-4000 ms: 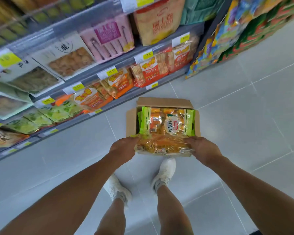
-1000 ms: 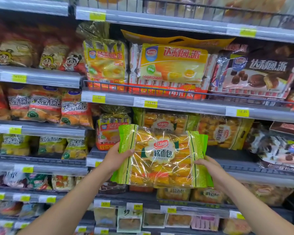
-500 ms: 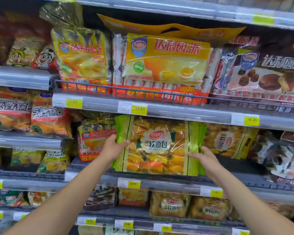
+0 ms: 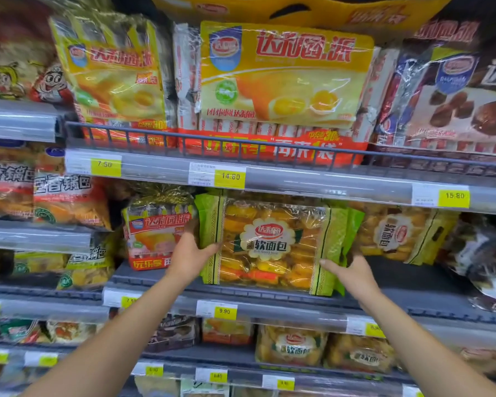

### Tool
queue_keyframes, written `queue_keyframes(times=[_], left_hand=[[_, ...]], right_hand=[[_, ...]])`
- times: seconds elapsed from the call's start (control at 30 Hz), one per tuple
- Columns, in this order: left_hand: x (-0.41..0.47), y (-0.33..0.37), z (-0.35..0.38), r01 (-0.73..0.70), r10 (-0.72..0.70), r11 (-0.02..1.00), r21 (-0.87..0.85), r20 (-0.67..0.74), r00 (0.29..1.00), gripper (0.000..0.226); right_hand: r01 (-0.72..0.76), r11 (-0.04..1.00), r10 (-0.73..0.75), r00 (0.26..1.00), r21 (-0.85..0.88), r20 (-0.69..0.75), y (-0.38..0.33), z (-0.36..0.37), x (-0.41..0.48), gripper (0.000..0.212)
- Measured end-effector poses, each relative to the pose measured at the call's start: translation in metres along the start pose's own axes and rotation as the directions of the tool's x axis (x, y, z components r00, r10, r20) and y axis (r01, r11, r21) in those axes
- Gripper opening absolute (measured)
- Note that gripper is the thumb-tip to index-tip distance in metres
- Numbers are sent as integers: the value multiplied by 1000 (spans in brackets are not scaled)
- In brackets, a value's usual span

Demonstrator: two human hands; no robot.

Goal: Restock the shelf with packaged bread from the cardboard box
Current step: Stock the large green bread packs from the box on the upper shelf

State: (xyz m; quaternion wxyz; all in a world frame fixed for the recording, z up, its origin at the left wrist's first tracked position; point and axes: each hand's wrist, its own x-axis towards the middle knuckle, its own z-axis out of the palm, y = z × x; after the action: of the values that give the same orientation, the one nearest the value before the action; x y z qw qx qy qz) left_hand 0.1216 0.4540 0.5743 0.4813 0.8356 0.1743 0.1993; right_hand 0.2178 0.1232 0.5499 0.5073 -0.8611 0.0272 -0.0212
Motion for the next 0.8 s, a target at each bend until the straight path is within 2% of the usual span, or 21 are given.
queue_keyframes(times=[0.07,0.13,0.17,0.23,0.27,0.33,0.4,0.53,0.63,0.8], left_hand=[[-9,-12,-3,-53,61,991,126,-62,996,70],[-19,-25,-3,-152,192,941,303,-108,975,68],[-23,-31,-3,-225,290,886,405,-105,951,67],[-27,-37,-1,-397,478,742,541,-12,878,60],[-27,-38,0,-465,535,680,567,50,844,54],[-28,-34,4,-538,541,622,569,184,821,47],[-26,-30,8,-565,527,562,604,265,807,52],[-20,-21,12,-546,594,332,769,280,755,74],[-11,-20,13,-538,542,280,795,331,772,93],[0,-28,17,-545,515,253,799,366,775,103]], right_hand=[[73,994,-86,981,-77,-172,-2,-5,-15,89],[259,942,-314,905,-212,-288,2,-8,-30,75],[370,875,-452,856,-312,-252,6,-8,-36,65],[528,703,-615,788,-476,-35,11,-2,-44,43],[572,645,-625,776,-507,80,12,3,-47,37],[607,598,-575,780,-523,247,7,13,-53,39],[619,535,-543,773,-575,328,4,22,-54,46],[513,379,-553,793,-770,256,-5,29,-52,64],[472,304,-536,803,-827,261,-14,32,-48,72],[459,267,-540,800,-847,263,-17,35,-40,76]])
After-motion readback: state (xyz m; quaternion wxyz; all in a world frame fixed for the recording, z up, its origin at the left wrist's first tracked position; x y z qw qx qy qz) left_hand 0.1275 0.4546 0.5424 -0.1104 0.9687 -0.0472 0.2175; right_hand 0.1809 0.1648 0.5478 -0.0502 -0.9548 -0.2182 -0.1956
